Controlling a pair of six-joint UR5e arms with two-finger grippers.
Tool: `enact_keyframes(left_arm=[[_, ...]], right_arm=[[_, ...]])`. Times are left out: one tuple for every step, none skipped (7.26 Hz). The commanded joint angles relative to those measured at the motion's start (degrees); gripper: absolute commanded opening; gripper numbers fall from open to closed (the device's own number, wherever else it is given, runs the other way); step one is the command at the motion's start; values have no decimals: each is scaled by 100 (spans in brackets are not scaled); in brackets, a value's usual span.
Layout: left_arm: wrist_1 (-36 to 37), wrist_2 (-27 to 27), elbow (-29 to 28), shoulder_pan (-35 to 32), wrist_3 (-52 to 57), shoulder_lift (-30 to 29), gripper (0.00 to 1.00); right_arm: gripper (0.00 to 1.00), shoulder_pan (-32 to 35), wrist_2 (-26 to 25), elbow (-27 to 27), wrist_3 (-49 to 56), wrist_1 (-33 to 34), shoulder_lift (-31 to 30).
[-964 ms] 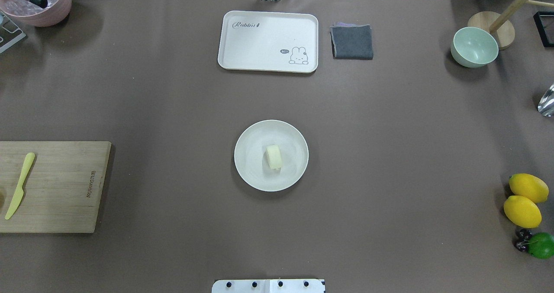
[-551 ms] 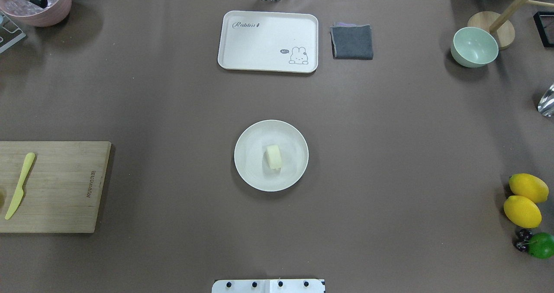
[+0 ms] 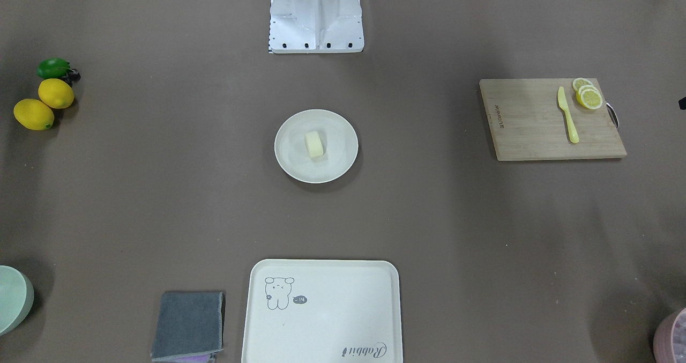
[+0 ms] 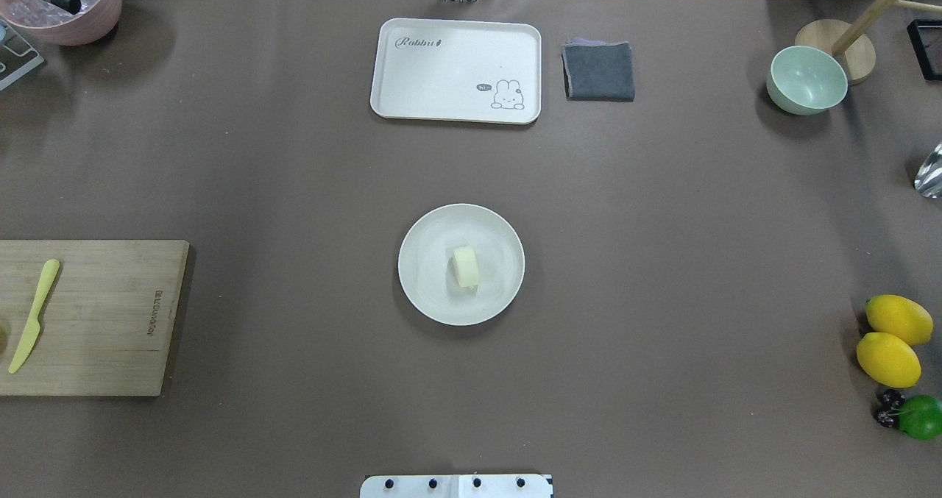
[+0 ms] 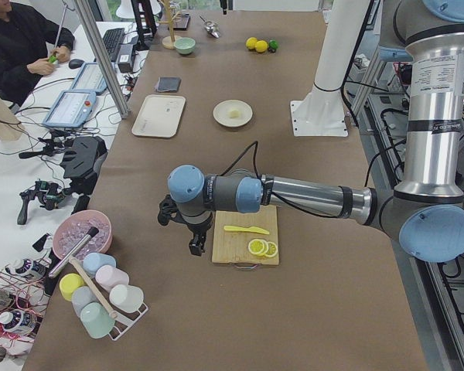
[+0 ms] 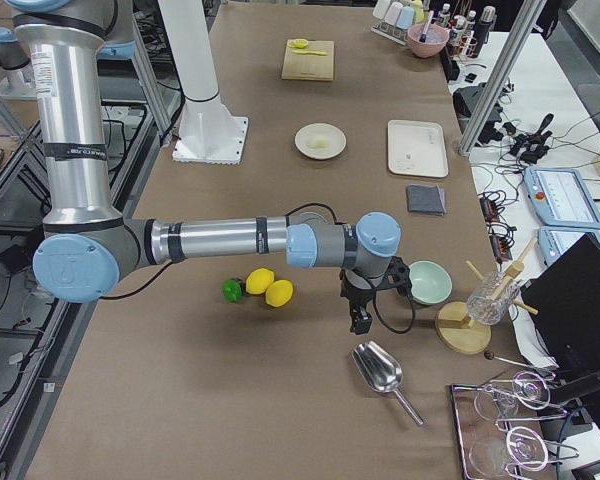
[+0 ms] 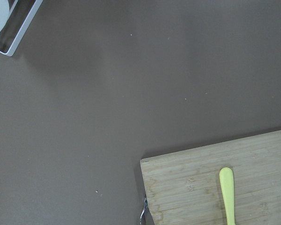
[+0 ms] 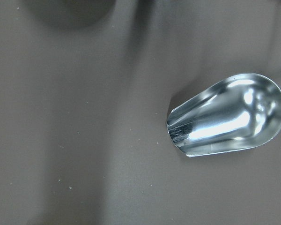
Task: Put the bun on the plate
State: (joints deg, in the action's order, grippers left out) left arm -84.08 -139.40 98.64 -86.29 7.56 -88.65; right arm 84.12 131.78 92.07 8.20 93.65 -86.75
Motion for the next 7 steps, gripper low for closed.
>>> enact_keyframes(left_arm=[[-3, 0, -99, 33, 8, -29, 98], [-3, -8, -47, 25, -1, 6, 98], [-3, 18, -90, 33, 17, -11, 98], [-3, 9, -65, 42, 8, -29, 98], [-38, 0, -3, 25, 43, 23, 98], [-38, 53, 32, 25, 35, 32, 98], [-47, 53, 50, 25, 0, 102, 98]], right_arm=[[100, -19, 15, -22, -2, -22, 18], [100, -19, -11, -5, -2, -31, 18], [100, -19, -29, -14, -2, -31, 26], [100, -19, -29, -14, -20, -39, 18], [100, -19, -29, 56, -20, -48, -17], [100, -19, -12, 65, -20, -48, -43], [100, -27, -29, 126, -29, -40, -79]])
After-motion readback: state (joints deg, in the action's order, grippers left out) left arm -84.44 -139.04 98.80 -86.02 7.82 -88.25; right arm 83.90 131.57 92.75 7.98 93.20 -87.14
